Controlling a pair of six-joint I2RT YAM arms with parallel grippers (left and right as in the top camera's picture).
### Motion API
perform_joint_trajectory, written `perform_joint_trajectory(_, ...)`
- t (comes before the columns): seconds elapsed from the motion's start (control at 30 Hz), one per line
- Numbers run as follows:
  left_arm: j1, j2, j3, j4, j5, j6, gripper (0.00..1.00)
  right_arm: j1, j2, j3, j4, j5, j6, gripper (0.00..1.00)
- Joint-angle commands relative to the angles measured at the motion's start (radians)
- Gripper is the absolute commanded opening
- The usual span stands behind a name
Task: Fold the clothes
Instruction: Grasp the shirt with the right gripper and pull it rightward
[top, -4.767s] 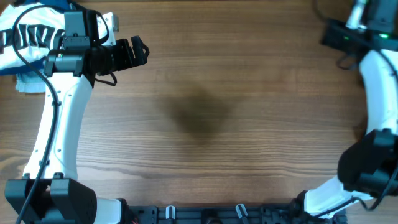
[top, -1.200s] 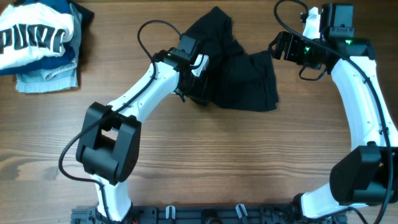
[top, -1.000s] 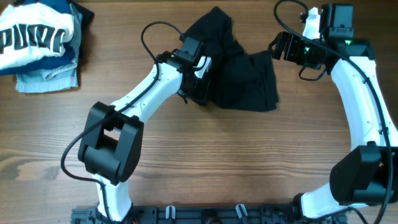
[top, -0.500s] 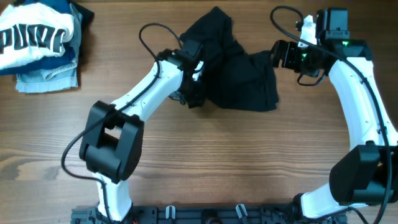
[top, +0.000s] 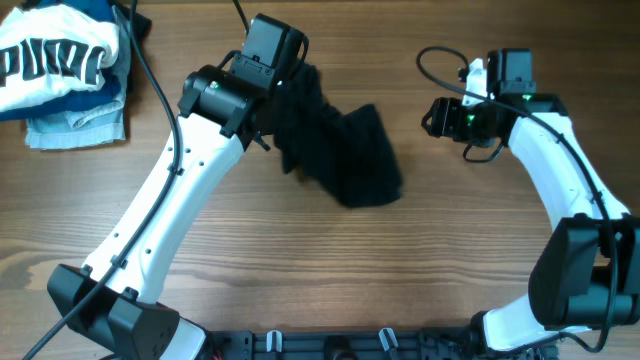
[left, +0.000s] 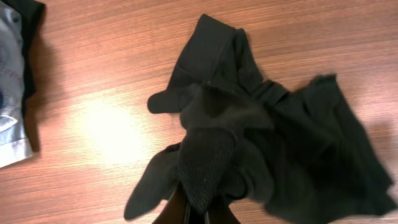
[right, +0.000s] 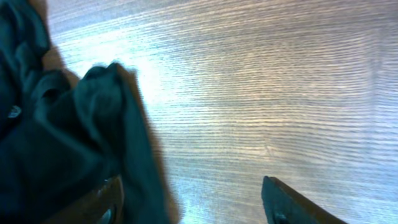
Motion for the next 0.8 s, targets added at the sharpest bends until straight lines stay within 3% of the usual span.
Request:
perform_joint_trajectory(0.0,0.005,-0.001,0.011,0.003,-0.047,-0.013,0.04,0.041,0.017,-0.058,0.054,0.005,-0.013,0.67)
perform_joint_trajectory(0.4,0.005,-0.001,0.011,0.001,-0.053,-0.013,0.04,0.287,0.116,-0.108,0.165,-0.006,0.002,0.62)
perform_joint_trajectory(0.57,0.005,-0.001,0.011,-0.005,-0.053,-0.013,0.04,0.322,0.18,-0.108,0.202,-0.002,0.047,0.58)
perform_joint_trajectory(0.77,0.005,-0.001,0.011,-0.006,-0.053,-0.013,0.04,0.332,0.237,-0.108,0.212,0.021,0.047,0.45)
